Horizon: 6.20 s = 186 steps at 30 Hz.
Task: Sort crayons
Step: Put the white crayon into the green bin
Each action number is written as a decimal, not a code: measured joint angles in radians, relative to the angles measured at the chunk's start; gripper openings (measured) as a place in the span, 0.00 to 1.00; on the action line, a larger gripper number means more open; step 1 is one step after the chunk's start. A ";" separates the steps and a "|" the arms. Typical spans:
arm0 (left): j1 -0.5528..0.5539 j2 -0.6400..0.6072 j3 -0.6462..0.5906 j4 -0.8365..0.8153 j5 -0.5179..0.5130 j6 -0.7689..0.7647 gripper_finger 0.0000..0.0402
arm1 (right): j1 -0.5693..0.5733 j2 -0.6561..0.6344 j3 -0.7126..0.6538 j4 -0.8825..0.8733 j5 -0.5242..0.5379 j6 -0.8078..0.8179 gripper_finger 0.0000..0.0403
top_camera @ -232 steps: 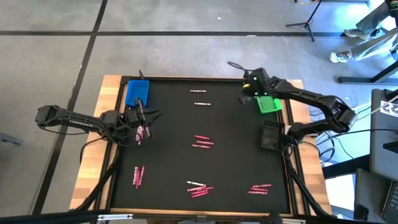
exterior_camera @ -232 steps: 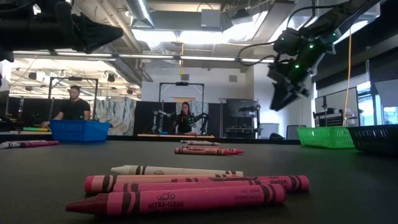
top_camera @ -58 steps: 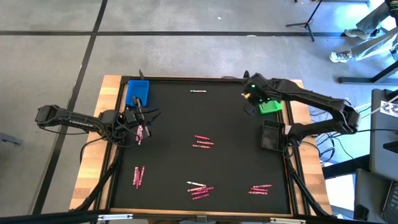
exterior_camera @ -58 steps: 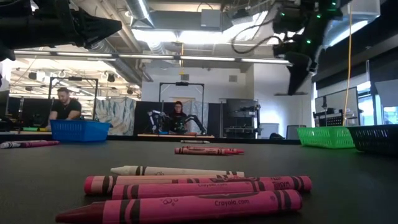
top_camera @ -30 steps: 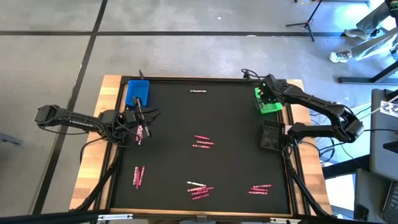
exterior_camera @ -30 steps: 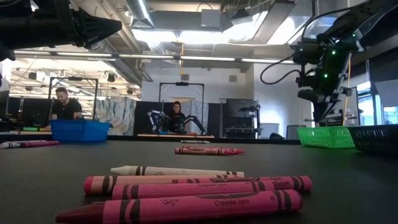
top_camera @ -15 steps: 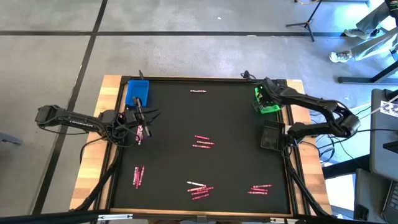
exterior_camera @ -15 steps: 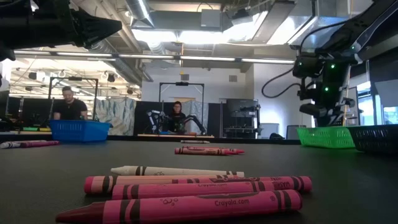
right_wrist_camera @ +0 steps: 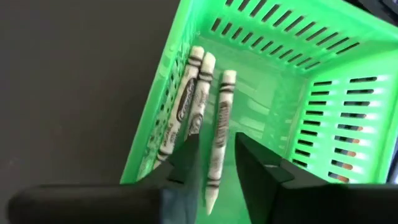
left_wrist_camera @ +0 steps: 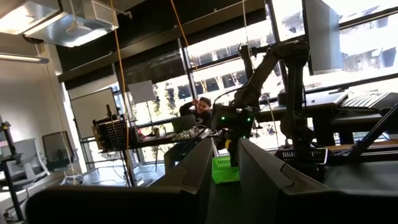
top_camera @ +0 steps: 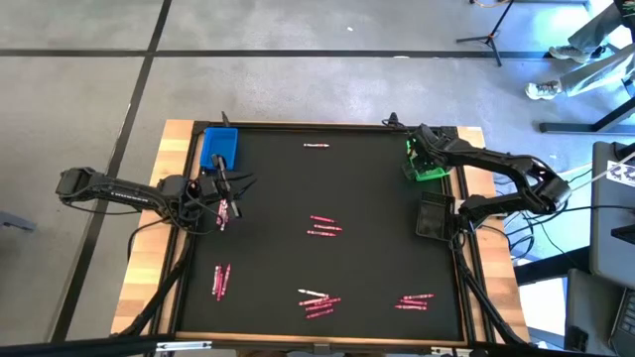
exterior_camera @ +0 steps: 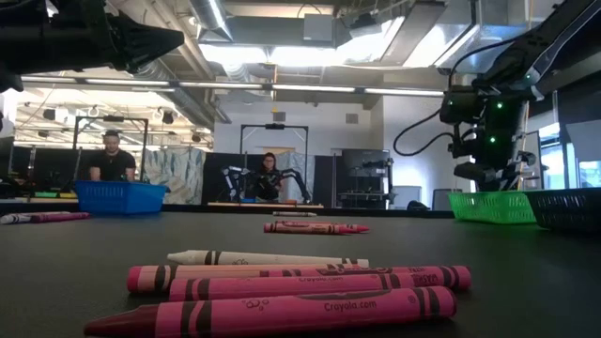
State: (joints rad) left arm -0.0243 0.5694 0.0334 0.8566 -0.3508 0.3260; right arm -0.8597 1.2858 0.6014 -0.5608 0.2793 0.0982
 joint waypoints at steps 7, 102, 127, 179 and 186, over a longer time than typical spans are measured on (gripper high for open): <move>0.000 0.000 0.000 0.006 0.000 0.000 0.18 | 0.002 0.000 0.176 -0.222 -0.002 -0.002 0.35; 0.045 0.012 0.000 0.041 -0.006 0.041 0.18 | 0.205 1.021 1.187 -0.027 -0.523 -0.766 0.35; 0.190 0.446 0.243 -0.244 0.002 -0.088 0.18 | 0.247 0.704 0.823 -0.364 -0.320 -0.681 0.35; 0.190 0.446 0.243 -0.225 0.004 -0.087 0.18 | 0.303 0.788 0.774 0.188 -0.474 -1.128 0.35; 0.189 0.446 0.243 -0.225 0.004 -0.087 0.18 | 0.291 0.810 0.776 0.228 -0.481 -1.126 0.35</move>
State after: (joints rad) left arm 0.1650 1.0149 0.2768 0.6319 -0.3466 0.2386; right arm -0.5684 2.0957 1.3769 -0.3332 -0.2012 -1.0277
